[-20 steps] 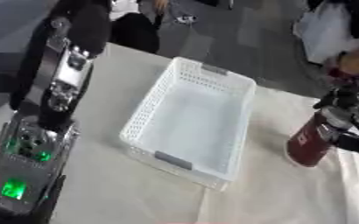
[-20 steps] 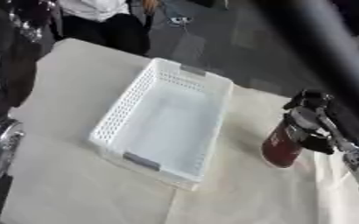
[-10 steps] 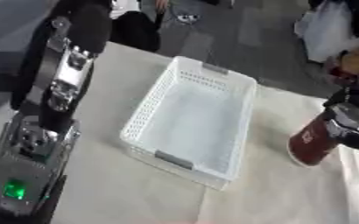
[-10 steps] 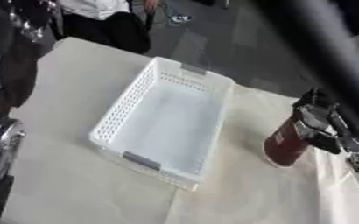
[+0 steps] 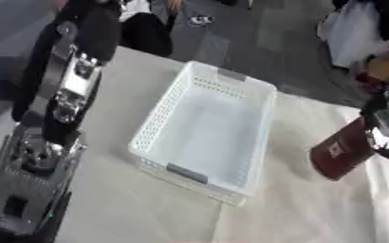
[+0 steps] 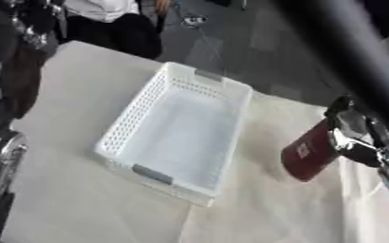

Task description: Pick up objects on the table and place them in the box.

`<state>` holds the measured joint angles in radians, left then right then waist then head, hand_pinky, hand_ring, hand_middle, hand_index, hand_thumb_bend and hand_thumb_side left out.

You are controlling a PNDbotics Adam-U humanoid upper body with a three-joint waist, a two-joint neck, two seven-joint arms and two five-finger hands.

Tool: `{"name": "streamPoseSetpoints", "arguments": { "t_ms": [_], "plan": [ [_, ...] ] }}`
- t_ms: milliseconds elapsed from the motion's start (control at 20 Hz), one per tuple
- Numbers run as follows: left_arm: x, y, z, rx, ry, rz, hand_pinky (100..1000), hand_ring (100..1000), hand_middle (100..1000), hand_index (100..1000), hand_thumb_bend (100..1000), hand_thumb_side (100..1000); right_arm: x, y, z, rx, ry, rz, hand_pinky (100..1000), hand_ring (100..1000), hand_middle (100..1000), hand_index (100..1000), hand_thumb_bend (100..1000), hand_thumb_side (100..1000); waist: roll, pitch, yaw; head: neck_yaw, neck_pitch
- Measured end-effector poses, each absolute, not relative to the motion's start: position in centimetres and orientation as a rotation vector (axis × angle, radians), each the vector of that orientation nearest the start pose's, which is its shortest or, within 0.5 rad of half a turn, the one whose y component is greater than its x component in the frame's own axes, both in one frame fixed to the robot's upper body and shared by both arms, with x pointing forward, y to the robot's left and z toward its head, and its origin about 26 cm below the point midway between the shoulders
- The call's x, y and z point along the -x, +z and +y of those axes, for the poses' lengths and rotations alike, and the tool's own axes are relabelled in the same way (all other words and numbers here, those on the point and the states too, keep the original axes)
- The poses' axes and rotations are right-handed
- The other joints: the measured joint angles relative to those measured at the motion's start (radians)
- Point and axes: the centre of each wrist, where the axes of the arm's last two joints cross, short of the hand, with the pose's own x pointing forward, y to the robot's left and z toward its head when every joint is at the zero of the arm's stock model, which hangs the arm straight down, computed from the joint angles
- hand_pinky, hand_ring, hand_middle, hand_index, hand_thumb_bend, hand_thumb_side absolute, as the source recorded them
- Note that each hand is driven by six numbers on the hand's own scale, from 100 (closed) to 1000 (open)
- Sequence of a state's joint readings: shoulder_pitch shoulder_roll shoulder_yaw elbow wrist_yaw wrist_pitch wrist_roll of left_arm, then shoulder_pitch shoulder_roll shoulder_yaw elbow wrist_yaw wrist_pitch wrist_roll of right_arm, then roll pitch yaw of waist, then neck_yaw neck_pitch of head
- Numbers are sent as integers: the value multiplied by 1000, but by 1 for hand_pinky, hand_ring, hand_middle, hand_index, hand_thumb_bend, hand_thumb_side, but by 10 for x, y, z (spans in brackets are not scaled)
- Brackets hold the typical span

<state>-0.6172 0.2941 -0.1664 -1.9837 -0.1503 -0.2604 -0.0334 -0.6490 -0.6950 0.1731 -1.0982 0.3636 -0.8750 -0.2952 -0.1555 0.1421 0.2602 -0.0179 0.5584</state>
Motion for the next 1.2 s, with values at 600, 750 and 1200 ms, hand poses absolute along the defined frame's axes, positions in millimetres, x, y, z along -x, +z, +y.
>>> {"name": "streamPoseSetpoints", "arguments": {
  "t_ms": [600,750,1200],
  "plan": [
    [-311,270,181,33,882,3297,1000,842,890,916,540,1000,-419,203,-381,-725,-1208,3160,100,100,100,114,100,416,0,-4,-6,0,2],
    [-311,270,181,34,885,3297,1000,842,890,915,540,1000,-421,215,-375,-694,-1190,3143,100,100,100,114,100,407,0,-7,-6,0,6],
    [-311,269,181,34,896,3296,1000,842,890,915,540,1000,-433,253,-338,-537,-1197,3057,100,100,100,114,100,393,-1,-10,1,-9,9]
  ]
}}
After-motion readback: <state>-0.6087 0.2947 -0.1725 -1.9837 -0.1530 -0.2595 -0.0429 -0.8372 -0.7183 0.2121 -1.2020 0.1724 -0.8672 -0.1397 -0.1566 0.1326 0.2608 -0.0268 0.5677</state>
